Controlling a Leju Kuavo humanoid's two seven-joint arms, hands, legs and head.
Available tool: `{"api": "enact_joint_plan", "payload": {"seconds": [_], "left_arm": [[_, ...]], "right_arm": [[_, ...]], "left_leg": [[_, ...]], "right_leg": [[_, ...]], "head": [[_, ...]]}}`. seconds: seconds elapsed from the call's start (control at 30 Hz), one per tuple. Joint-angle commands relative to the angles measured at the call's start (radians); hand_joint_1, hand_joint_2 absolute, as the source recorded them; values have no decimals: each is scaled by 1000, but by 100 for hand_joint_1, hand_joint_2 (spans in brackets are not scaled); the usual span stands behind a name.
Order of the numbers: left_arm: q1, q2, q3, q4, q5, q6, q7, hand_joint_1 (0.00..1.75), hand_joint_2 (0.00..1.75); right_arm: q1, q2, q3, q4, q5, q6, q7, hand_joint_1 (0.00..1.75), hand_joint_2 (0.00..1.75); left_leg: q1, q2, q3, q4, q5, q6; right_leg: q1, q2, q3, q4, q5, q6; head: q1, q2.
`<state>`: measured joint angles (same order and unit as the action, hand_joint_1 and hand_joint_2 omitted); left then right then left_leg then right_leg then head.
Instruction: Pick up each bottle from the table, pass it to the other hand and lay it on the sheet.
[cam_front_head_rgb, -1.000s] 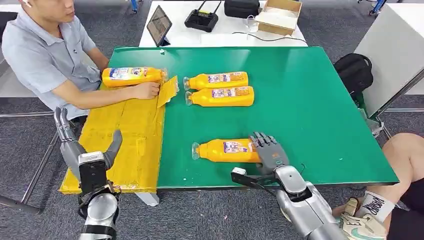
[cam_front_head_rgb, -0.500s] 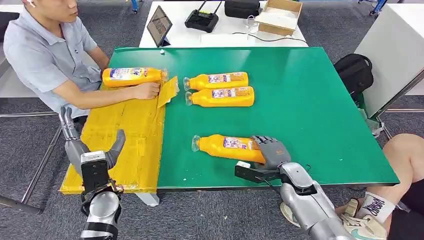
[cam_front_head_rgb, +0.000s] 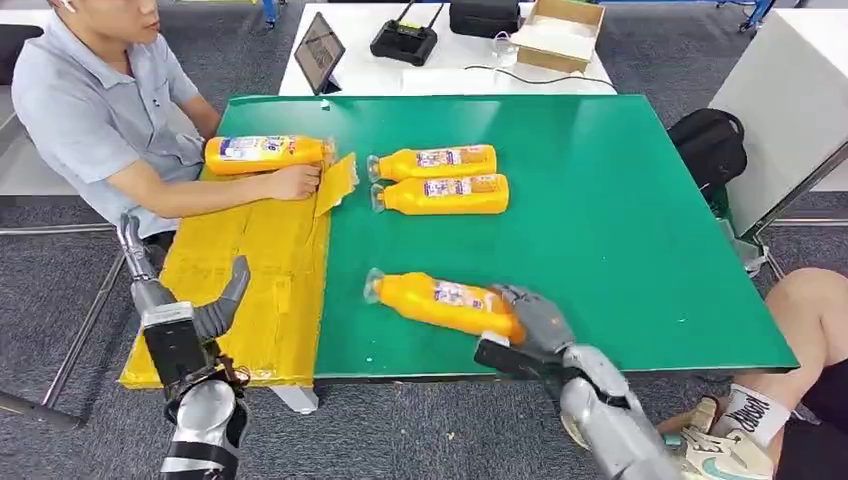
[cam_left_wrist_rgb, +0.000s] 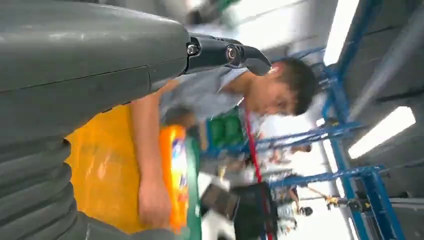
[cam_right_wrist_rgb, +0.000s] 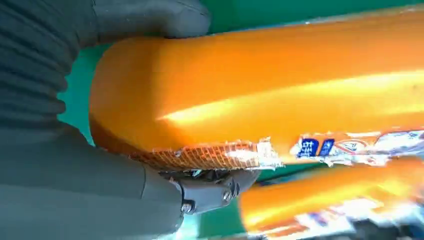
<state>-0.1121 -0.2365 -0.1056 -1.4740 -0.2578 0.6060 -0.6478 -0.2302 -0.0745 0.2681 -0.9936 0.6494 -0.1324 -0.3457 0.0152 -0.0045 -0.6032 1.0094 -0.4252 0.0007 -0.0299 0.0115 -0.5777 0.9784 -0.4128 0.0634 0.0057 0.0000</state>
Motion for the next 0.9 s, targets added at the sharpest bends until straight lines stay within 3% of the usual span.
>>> {"api": "enact_joint_plan", "payload": {"seconds": [0.03,0.2,0.27,0.37,0.43,0.53,0.63,0.7,0.9], "left_arm": [[29,6,-111,7,259,-236,105,0,175],[39,10,-143,49,376,-342,167,0,175],[52,14,-157,67,419,-380,198,0,175],[59,19,-158,59,388,-327,127,0,175],[66,24,-157,37,372,-315,120,0,175],[84,25,-178,26,393,-357,153,0,175],[130,36,-216,-39,398,-431,74,0,175],[160,53,-253,-85,366,-479,42,0,175],[168,55,-274,-100,325,-482,29,0,175]], "right_arm": [[99,148,-65,-371,-144,-86,-74,171,175],[102,146,-60,-373,-178,-94,-85,173,175],[101,142,-57,-360,-185,-94,-87,161,175],[99,150,-63,-345,-241,-79,-111,148,175],[110,159,-74,-361,-265,-83,-125,154,175],[125,170,-88,-403,-263,-141,-172,150,175],[116,173,-77,-403,-293,-115,-162,134,175],[102,177,-59,-353,-290,-96,-155,148,175],[88,189,-22,-291,-264,-86,-159,148,175]], "left_leg": [[0,3,-4,2,-3,0],[0,-1,-8,0,0,0],[0,0,-9,-1,0,0],[0,1,-9,-1,-1,0],[0,0,-9,-1,-1,0],[-1,0,-12,-1,0,0],[0,0,-12,0,-1,0],[0,2,-13,0,-1,0],[0,2,-13,-1,0,-1]], "right_leg": [[1,2,-5,4,-2,-5],[1,-2,-8,0,-2,-3],[0,-2,-9,0,-1,-3],[0,-1,-9,-1,-1,-4],[1,-2,-8,-1,-2,-5],[-1,-1,-13,0,-1,-3],[0,-1,-12,0,-2,-3],[0,1,-14,0,-1,-3],[1,0,-12,-1,-1,-3]], "head": [[0,0],[1,0],[1,0],[1,0],[1,0],[0,0],[1,0],[1,0],[0,0]]}}
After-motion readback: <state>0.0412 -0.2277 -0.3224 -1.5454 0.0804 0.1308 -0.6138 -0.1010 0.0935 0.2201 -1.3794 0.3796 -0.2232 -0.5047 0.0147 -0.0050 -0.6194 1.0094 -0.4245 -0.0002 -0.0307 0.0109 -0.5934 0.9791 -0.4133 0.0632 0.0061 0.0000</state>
